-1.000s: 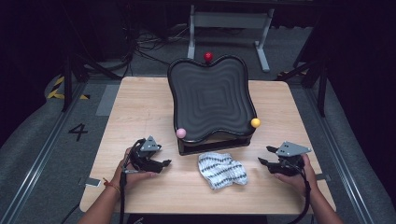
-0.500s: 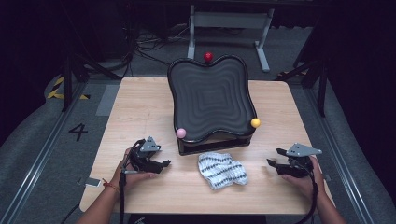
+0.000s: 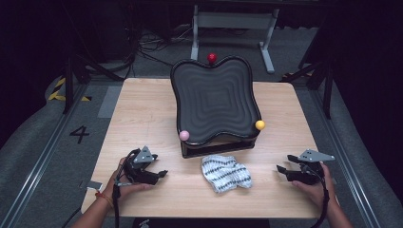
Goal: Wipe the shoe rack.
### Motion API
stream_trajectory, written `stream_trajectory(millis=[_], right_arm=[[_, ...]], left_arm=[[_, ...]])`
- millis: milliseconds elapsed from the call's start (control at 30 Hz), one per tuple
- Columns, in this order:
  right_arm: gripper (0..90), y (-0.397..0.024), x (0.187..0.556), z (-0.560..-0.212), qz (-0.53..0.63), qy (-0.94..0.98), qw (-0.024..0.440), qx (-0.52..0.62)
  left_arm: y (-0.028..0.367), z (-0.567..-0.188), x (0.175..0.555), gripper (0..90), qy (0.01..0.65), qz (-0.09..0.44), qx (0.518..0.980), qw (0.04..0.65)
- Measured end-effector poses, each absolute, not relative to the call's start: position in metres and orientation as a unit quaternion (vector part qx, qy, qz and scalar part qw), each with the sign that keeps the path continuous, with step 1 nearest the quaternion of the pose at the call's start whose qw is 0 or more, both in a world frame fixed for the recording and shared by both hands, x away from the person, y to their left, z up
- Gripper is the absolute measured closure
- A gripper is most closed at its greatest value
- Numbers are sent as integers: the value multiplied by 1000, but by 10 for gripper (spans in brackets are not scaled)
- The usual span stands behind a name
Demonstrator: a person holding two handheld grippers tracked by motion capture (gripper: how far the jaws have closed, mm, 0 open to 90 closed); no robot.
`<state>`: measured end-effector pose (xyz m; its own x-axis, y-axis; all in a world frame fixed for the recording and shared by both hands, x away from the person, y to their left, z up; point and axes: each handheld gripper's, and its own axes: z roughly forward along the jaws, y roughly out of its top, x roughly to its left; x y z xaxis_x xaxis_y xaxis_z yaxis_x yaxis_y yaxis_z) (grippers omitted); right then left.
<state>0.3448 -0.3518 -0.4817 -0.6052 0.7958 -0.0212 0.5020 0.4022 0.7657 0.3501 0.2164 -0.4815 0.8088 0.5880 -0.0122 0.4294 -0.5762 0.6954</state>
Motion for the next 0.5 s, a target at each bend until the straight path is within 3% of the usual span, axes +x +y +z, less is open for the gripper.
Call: stream_trajectory(millis=[500], right_arm=[[297,-358,341,-486,367,808,191,418]], left_arm=[[251,-482,324,241,323,125,869,352]])
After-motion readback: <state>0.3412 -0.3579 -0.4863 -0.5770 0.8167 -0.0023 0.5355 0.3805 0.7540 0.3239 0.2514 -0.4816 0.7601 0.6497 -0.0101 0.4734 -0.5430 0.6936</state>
